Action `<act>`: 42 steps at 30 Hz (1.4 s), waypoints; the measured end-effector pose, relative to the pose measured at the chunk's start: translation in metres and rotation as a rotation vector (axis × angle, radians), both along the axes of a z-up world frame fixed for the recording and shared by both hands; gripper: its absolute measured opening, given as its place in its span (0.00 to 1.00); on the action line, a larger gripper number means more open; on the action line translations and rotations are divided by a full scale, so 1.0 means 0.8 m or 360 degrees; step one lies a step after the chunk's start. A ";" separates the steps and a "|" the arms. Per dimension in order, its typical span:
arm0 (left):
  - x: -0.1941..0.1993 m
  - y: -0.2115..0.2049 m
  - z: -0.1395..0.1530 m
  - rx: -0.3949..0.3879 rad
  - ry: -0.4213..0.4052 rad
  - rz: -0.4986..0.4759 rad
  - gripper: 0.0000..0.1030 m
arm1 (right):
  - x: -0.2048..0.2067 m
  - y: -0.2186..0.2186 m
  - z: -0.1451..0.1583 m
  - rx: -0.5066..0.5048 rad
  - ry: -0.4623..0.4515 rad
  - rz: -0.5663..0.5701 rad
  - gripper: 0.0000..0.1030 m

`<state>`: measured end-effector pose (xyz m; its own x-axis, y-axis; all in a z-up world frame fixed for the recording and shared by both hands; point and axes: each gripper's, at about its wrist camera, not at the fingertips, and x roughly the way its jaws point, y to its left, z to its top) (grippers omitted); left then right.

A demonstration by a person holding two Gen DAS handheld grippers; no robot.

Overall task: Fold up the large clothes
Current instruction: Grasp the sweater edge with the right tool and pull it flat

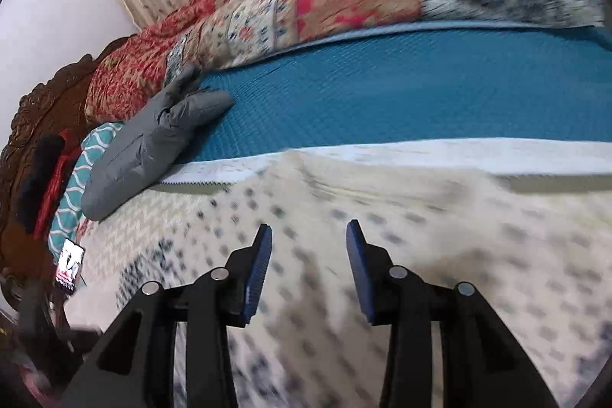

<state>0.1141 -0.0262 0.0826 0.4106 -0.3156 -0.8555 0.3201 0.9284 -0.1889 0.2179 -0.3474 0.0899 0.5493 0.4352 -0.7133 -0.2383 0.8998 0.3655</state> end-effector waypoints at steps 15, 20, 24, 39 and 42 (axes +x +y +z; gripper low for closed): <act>-0.019 -0.051 -0.043 0.0259 0.0001 -0.0037 0.09 | 0.056 -0.072 -0.055 -0.0266 0.0146 -0.0451 0.81; -0.017 -0.062 -0.036 0.0263 0.0041 0.0018 0.10 | -0.066 -0.154 0.002 -0.0017 -0.0002 -0.0484 0.81; -0.025 -0.067 -0.011 0.0171 0.0042 0.0046 0.10 | -0.220 -0.257 0.020 -0.0013 -0.0052 -0.0754 0.81; -0.095 -0.216 -0.010 0.0116 0.0122 -0.0238 0.11 | -0.499 -0.360 -0.098 0.0980 0.0038 -0.1320 0.81; -0.098 -0.221 -0.013 0.0164 0.0126 -0.0220 0.11 | -0.512 -0.384 -0.112 0.1049 -0.0021 -0.1450 0.88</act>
